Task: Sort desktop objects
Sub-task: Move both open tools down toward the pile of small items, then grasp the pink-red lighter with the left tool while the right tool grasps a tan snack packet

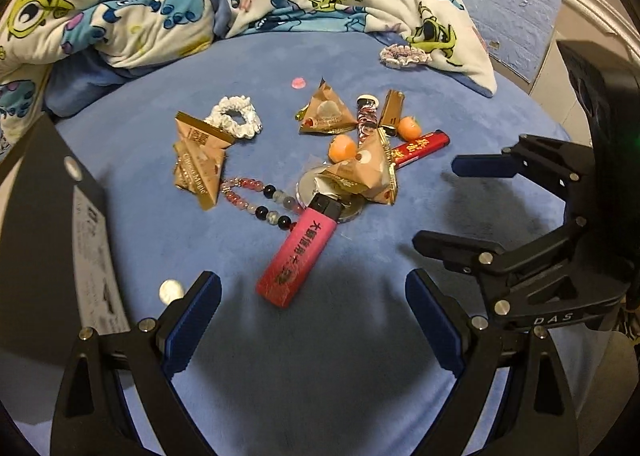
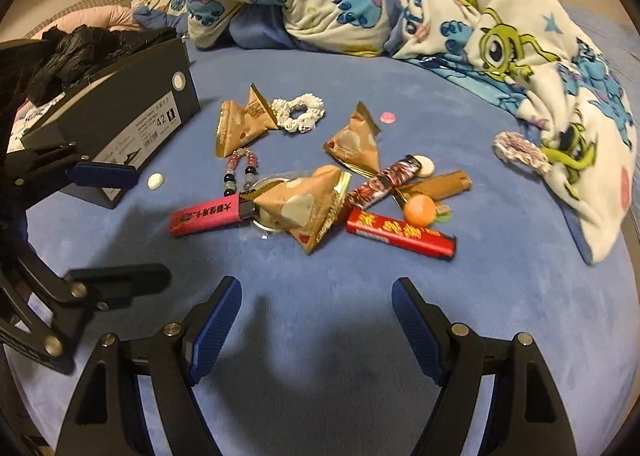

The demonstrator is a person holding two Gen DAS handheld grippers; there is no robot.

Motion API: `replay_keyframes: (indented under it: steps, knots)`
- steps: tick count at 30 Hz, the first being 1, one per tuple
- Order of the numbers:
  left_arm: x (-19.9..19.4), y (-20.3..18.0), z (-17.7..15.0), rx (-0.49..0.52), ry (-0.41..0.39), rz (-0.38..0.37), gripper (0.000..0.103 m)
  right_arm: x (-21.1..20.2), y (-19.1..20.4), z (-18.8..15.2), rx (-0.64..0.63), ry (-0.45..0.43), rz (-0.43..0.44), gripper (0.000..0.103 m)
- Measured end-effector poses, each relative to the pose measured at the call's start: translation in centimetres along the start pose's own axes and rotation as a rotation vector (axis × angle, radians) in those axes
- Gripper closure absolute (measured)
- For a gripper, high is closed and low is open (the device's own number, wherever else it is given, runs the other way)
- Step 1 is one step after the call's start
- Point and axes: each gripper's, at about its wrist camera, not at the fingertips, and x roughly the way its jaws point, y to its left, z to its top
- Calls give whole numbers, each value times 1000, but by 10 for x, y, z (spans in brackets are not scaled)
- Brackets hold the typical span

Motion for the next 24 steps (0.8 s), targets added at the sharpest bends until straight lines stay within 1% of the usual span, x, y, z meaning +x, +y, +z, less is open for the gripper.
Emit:
replay_keyframes:
  steps: [6, 14, 15, 16, 18, 22, 24]
  knots:
    - [17, 11, 3, -14, 15, -19, 9, 20, -3, 14, 10, -1, 31, 23]
    - [36, 15, 5, 13, 40, -15, 11, 40, -4, 30, -13, -2, 40, 23]
    - [38, 15, 5, 15, 44, -9, 14, 40, -4, 31, -13, -6, 42, 23]
    - [40, 15, 6, 18, 48, -5, 21, 41, -4, 33, -11, -13, 47, 23]
    - [44, 16, 7, 22, 59, -3, 27, 42, -5, 35, -7, -22, 56, 23]
    - [45, 16, 9, 23, 50, -6, 27, 45, -3, 38, -15, -32, 68, 23]
    - [46, 17, 9, 19, 45, -7, 28, 46, -1, 37, -27, -34, 69, 28]
